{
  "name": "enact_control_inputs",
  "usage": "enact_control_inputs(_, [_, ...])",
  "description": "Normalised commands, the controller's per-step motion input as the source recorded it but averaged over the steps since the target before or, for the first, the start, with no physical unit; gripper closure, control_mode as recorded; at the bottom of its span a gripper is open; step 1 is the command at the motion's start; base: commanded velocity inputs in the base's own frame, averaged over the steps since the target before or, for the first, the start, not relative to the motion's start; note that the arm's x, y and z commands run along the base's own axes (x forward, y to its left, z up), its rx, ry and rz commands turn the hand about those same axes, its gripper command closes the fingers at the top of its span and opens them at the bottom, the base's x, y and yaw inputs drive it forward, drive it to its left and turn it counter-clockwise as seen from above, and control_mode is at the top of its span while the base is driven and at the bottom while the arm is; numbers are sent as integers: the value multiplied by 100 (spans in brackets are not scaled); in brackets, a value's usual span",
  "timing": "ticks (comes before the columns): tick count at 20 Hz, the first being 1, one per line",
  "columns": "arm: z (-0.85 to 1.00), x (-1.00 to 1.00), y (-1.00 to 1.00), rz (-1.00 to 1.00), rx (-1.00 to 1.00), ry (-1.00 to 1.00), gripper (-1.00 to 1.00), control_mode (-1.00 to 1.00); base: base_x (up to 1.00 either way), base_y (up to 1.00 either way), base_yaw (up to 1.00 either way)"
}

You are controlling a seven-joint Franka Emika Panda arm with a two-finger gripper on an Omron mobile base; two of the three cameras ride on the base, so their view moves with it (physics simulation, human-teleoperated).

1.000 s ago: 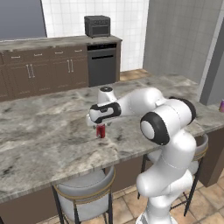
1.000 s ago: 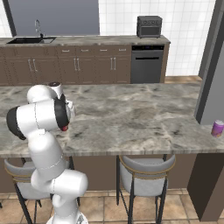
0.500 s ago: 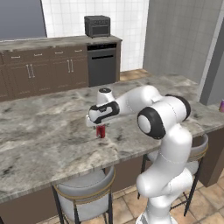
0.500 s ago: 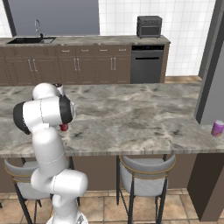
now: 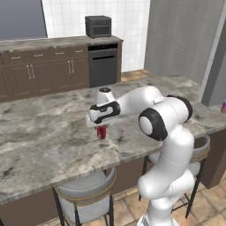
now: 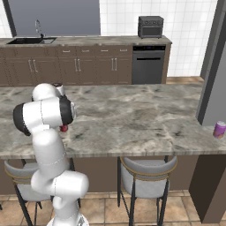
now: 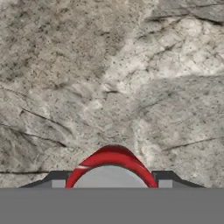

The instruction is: Four empty soda cans are scattered around the kitchen. Gather all the cans and cluster them next to the stove for recycling.

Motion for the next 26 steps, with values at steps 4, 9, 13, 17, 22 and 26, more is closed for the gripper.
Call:
enact_control_inputs(4, [44,-47,0,0,5,-3,100,-100,0,0,0])
enact_control_inputs(9, [66,-66,0,0,4,-2,100,-100,0,0,0])
enact_control_inputs(13, [72,-87,-9,0,7,-7,100,-100,0,0,0])
enact_control_inputs(17, [70,-98,-14,0,7,-11,100,-100,0,0,0])
enact_control_inputs(22, [72,-100,-18,0,5,-15,100,-100,0,0,0])
enact_control_inputs(26, [74,-100,-19,0,2,-13,100,-100,0,0,0])
